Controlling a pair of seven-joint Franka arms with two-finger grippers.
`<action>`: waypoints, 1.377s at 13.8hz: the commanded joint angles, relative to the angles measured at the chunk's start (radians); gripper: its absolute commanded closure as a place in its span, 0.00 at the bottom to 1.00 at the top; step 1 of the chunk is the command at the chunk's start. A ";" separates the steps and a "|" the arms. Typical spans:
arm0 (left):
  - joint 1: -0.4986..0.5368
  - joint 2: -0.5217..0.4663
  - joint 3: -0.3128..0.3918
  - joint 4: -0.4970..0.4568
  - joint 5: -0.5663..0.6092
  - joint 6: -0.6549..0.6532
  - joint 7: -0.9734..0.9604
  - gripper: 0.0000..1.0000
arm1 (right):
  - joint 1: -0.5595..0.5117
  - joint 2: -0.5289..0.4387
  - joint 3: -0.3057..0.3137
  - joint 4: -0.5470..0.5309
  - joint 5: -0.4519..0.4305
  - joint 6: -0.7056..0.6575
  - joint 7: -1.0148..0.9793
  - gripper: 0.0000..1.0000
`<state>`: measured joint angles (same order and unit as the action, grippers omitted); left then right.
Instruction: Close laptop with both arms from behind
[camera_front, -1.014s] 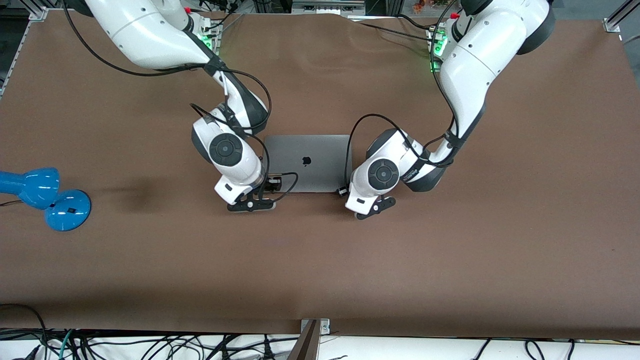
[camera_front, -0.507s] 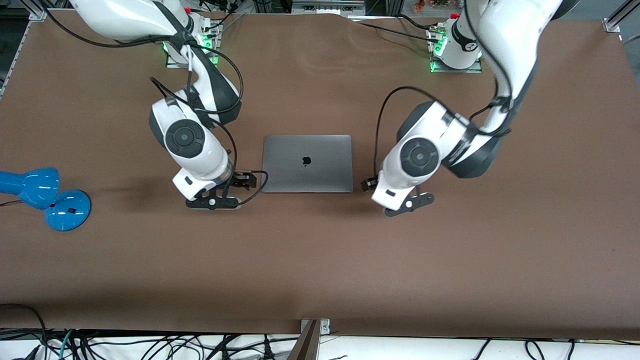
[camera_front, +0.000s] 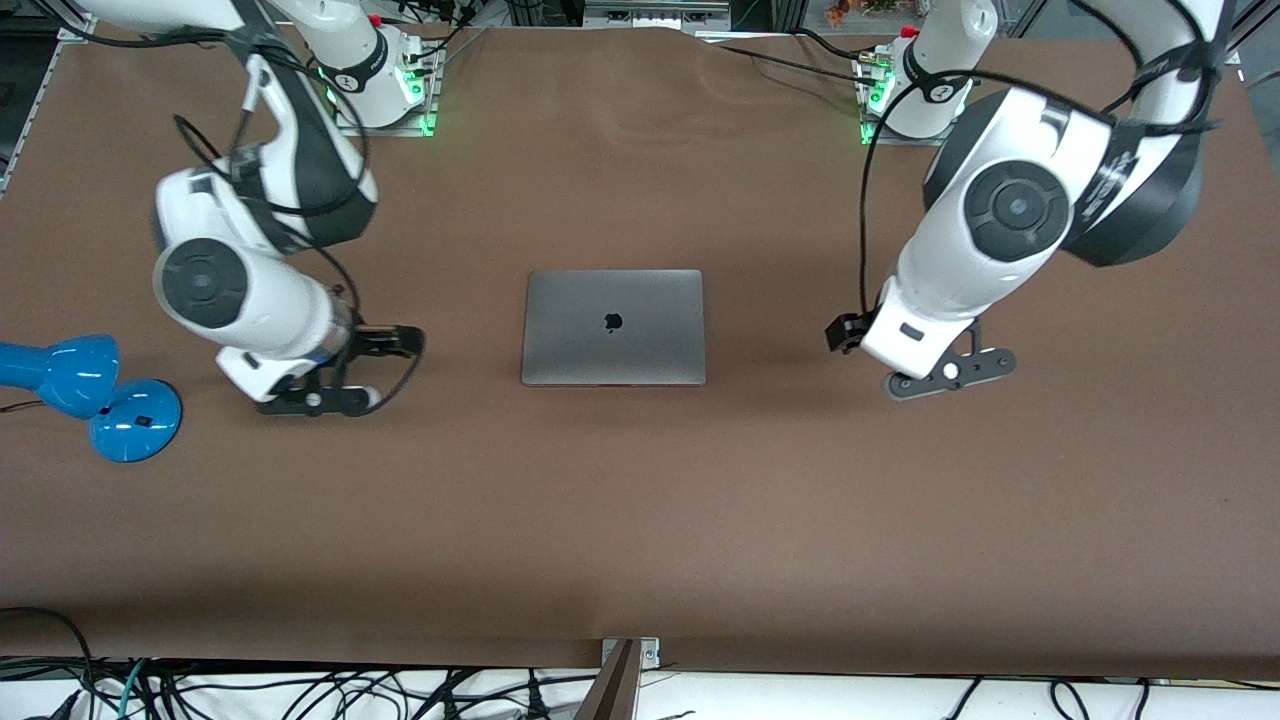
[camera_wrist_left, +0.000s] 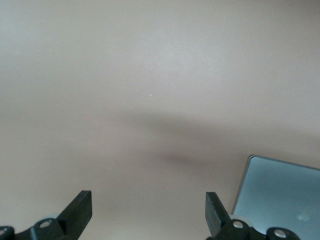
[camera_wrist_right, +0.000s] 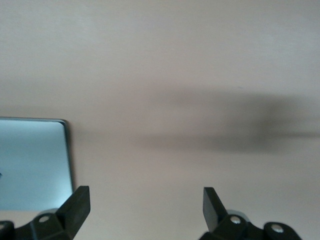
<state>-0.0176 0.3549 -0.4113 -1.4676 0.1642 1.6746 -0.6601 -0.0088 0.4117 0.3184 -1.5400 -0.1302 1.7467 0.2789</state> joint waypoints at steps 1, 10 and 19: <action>0.019 -0.157 0.098 -0.135 -0.099 0.008 0.182 0.00 | 0.000 -0.010 -0.036 0.101 0.020 -0.148 -0.046 0.00; 0.096 -0.379 0.273 -0.316 -0.180 -0.021 0.546 0.00 | -0.011 -0.040 -0.182 0.302 0.015 -0.418 -0.309 0.00; 0.159 -0.438 0.223 -0.283 -0.127 -0.151 0.657 0.00 | -0.014 -0.437 -0.220 -0.107 0.024 -0.139 -0.302 0.00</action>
<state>0.1535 -0.0672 -0.1717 -1.7510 0.0187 1.5386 0.0061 -0.0201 0.1099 0.1100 -1.5038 -0.1252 1.5693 -0.0197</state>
